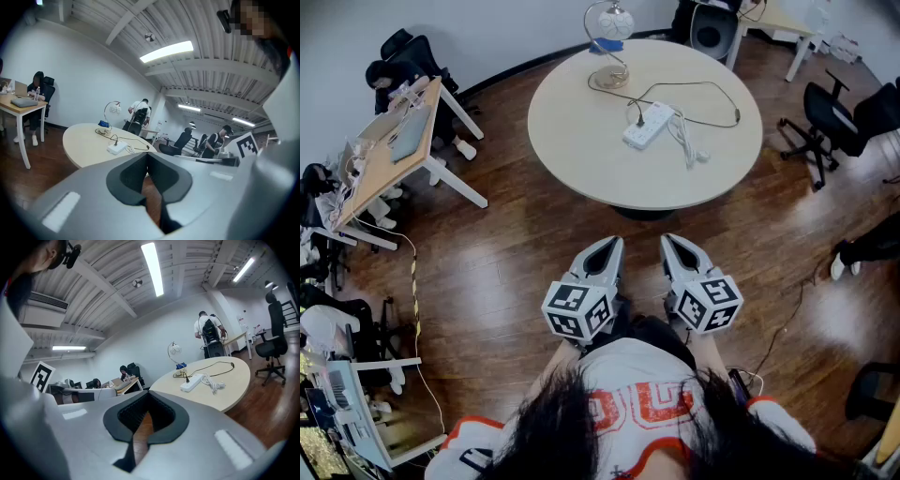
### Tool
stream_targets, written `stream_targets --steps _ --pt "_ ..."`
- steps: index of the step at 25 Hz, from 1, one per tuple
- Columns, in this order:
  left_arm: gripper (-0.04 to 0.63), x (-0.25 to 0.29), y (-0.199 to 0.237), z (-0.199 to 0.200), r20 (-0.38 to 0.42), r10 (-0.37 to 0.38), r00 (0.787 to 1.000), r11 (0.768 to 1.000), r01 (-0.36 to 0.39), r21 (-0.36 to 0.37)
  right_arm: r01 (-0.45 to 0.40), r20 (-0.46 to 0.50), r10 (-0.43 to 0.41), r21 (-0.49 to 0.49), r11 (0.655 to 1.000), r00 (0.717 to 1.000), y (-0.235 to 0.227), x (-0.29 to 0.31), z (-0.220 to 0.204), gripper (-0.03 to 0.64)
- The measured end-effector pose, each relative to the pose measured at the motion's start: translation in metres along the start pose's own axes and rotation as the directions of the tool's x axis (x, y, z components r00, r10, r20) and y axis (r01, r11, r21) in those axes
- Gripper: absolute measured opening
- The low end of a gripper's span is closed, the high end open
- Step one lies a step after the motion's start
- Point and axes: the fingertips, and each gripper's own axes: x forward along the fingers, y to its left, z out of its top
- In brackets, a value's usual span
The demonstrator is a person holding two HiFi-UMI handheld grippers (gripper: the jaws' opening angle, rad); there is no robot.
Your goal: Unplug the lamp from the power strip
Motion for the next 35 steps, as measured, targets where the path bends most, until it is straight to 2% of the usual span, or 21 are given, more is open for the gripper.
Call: stream_targets --steps 5,16,19,26,35 --pt "0.000 0.006 0.000 -0.003 -0.016 0.002 1.000 1.000 -0.002 0.017 0.002 -0.016 -0.001 0.013 1.000 1.000 -0.006 0.003 -0.004 0.000" --pt "0.000 0.046 0.020 0.007 -0.045 -0.038 0.998 0.999 0.039 0.033 0.066 -0.028 -0.065 0.041 0.997 0.998 -0.036 0.028 0.004 0.000" --pt "0.000 0.057 0.039 0.012 -0.060 -0.029 0.998 0.999 0.030 0.017 0.071 -0.050 -0.069 0.047 0.996 0.996 -0.043 0.046 0.005 0.000" --pt "0.000 0.079 0.096 0.053 -0.011 0.006 1.000 1.000 -0.006 -0.004 0.071 -0.064 -0.070 0.024 0.997 0.996 -0.043 0.101 0.032 0.000" --pt "0.000 0.105 0.153 0.087 0.023 -0.022 0.999 1.000 0.022 -0.013 0.078 -0.063 -0.080 -0.030 0.996 0.995 -0.030 0.160 0.055 0.000"
